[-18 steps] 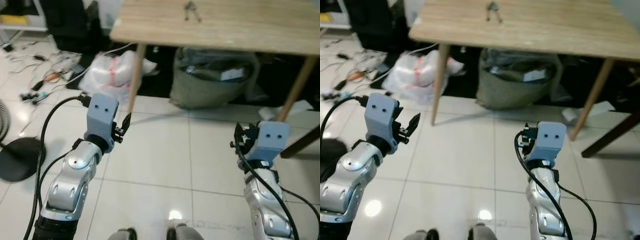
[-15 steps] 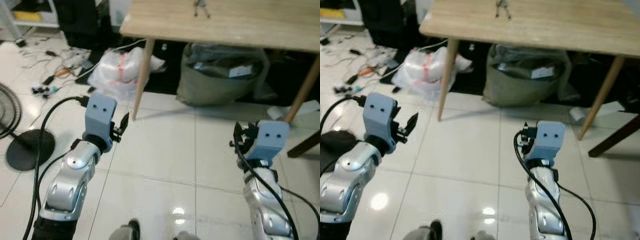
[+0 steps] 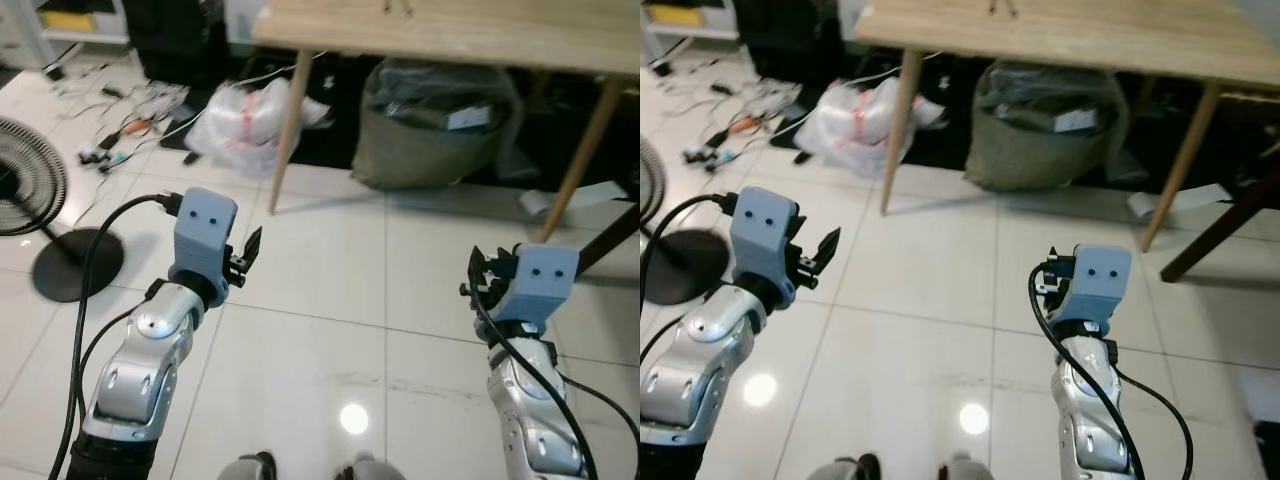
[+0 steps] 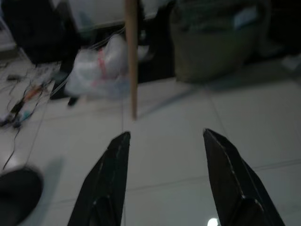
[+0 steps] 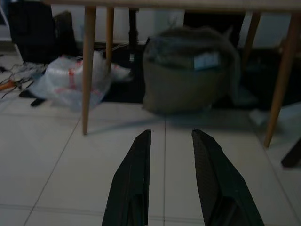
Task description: Setting the table
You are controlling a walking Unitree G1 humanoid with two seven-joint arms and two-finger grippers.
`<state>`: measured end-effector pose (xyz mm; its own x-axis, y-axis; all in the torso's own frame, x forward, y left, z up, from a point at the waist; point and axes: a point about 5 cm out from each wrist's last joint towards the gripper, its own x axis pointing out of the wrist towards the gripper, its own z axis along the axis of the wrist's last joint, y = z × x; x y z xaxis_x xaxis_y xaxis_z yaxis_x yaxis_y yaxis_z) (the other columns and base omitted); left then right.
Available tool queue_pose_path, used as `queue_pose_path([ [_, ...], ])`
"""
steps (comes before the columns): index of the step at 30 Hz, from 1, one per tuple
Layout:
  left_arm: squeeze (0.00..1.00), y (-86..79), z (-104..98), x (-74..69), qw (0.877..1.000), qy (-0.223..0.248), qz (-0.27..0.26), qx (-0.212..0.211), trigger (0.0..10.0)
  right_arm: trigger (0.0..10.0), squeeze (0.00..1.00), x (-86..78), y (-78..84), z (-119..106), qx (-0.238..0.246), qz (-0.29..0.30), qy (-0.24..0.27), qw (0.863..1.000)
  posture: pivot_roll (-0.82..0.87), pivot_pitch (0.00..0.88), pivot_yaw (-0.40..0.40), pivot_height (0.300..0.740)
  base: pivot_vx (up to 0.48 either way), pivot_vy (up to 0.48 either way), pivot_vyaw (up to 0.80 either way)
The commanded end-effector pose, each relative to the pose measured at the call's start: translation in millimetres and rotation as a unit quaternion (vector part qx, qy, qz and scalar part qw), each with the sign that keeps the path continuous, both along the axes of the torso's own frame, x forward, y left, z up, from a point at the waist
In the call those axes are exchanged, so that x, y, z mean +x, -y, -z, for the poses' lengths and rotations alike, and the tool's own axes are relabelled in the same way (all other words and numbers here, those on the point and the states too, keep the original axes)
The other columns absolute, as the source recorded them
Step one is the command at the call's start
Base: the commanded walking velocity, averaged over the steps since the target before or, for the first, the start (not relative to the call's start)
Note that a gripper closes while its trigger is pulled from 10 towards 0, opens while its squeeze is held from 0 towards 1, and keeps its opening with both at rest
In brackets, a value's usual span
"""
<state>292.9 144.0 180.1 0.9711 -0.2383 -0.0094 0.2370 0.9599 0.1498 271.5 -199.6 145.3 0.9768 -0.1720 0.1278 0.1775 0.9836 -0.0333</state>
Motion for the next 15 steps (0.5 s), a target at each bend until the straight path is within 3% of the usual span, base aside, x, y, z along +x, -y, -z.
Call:
queue_pose_path([
  [1, 0.0, 2.8, 2.7, -0.8, 1.0, -0.004, 0.004, 0.005, 10.0, 10.0, 0.0, -3.2, 4.1, 3.2, 0.0, 0.01, -0.007, 1.0, -0.09, 0.081, 0.069, 0.74, -0.259, 0.0, 0.0],
  [15, 0.0, 2.4, 2.8, 1.7, 1.0, -0.007, -0.007, -0.003, 10.0, 10.0, 0.0, -3.4, 4.3, 2.2, -0.002, 0.009, -0.003, 1.0, -0.1, 0.076, 0.07, 0.74, 0.0, 0.0, 0.0],
])
